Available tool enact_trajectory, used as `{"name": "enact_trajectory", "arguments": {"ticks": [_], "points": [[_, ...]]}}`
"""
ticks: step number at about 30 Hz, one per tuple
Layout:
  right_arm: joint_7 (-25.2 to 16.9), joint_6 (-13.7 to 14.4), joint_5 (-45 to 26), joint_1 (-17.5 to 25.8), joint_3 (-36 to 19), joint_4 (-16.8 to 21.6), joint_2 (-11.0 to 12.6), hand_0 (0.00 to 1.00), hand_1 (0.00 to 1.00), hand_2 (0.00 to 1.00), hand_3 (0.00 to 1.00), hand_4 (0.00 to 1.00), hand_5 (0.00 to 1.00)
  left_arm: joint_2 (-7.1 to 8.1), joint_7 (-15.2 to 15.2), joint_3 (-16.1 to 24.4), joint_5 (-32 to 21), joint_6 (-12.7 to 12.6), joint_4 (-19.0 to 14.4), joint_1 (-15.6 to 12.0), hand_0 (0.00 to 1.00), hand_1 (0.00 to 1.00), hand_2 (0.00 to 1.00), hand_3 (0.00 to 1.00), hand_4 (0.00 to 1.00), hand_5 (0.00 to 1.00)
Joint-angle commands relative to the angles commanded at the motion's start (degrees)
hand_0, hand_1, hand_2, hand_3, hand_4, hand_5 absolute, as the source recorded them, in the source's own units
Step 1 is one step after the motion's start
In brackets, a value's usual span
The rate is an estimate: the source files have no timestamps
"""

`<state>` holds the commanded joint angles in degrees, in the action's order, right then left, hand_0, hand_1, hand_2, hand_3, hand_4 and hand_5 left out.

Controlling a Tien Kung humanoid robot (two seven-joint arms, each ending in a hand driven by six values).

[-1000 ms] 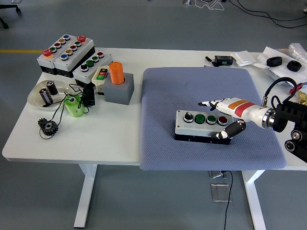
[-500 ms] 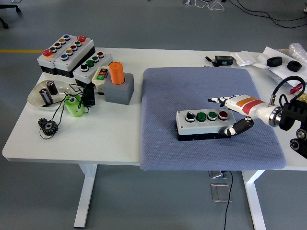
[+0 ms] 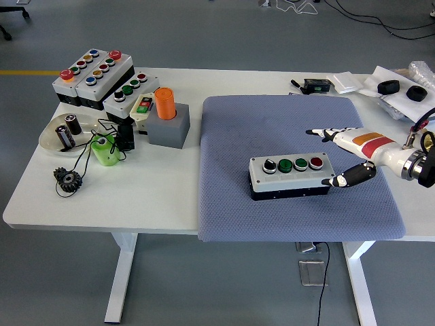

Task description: Pick up the button,place it on the desk,press the button,press the button

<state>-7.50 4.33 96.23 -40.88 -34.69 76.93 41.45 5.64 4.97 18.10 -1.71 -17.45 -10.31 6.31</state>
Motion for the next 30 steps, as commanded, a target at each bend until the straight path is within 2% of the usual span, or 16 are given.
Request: {"name": "enact_trajectory", "arguments": {"ticks": [3, 4, 9, 10, 15, 16, 20, 22, 30], "points": [[2.31, 2.41, 1.39, 1.69, -2.88, 2.4, 1.13, 0.784, 0.663, 0.776, 0.998, 0.876, 0.232, 0.01, -0.07, -0.08, 0.04, 0.02, 0.0, -0.03, 0.67, 0.726, 0.732, 0.542, 0.392, 0.998], [2.92, 3.11, 1.67, 2.04, -3.34, 2.93, 1.43, 0.214, 0.12, 0.29, 0.864, 0.788, 0.395, 0.0, -0.08, -0.09, 0.04, 0.02, 0.0, -0.04, 0.67, 0.726, 0.732, 0.542, 0.392, 0.998], [4.32, 1.57, -2.64, 3.28, -2.82, 4.48, 2.63, 0.214, 0.12, 0.29, 0.864, 0.788, 0.395, -0.02, -0.17, 0.11, 0.31, 0.02, 0.0, -0.1, 0.67, 0.726, 0.732, 0.542, 0.392, 0.998], [4.37, 1.38, -4.01, 3.68, -2.03, 4.71, 2.83, 0.08, 0.002, 0.147, 0.759, 0.711, 0.495, 0.0, -0.1, -0.25, -0.04, 0.06, 0.0, -0.1, 0.67, 0.726, 0.732, 0.542, 0.393, 0.998], [5.45, -0.24, -4.1, 4.29, -1.12, 4.79, 2.32, 0.08, 0.002, 0.147, 0.759, 0.711, 0.495, -0.02, -0.09, -0.25, -0.03, 0.05, 0.0, -0.1, 0.67, 0.726, 0.732, 0.542, 0.393, 0.998], [5.65, -0.56, -3.88, 4.23, -0.94, 4.87, 2.21, 0.056, 0.002, 0.119, 0.749, 0.677, 0.549, -0.02, -0.16, -0.01, 0.3, 0.03, 0.0, -0.07, 0.67, 0.726, 0.732, 0.542, 0.394, 0.998], [6.2, -1.5, -3.85, 3.98, -0.32, 4.96, 1.95, 0.056, 0.002, 0.119, 0.749, 0.677, 0.549, -0.02, -0.17, -0.05, 0.29, 0.05, 0.0, -0.06, 0.67, 0.726, 0.732, 0.542, 0.394, 0.998], [6.41, -1.84, -3.84, 3.79, 0.17, 4.84, 1.88, 0.051, 0.002, 0.111, 0.746, 0.667, 0.583, -0.02, -0.23, -0.01, 0.42, 0.03, 0.0, -0.04, 0.671, 0.726, 0.733, 0.543, 0.393, 0.998], [6.76, -2.23, -3.87, 3.54, 1.16, 4.73, 1.38, 0.052, 0.002, 0.109, 0.743, 0.661, 0.595, -0.04, -0.35, -0.12, 0.53, 0.04, 0.0, -0.05, 0.671, 0.727, 0.734, 0.543, 0.393, 0.998]]}}
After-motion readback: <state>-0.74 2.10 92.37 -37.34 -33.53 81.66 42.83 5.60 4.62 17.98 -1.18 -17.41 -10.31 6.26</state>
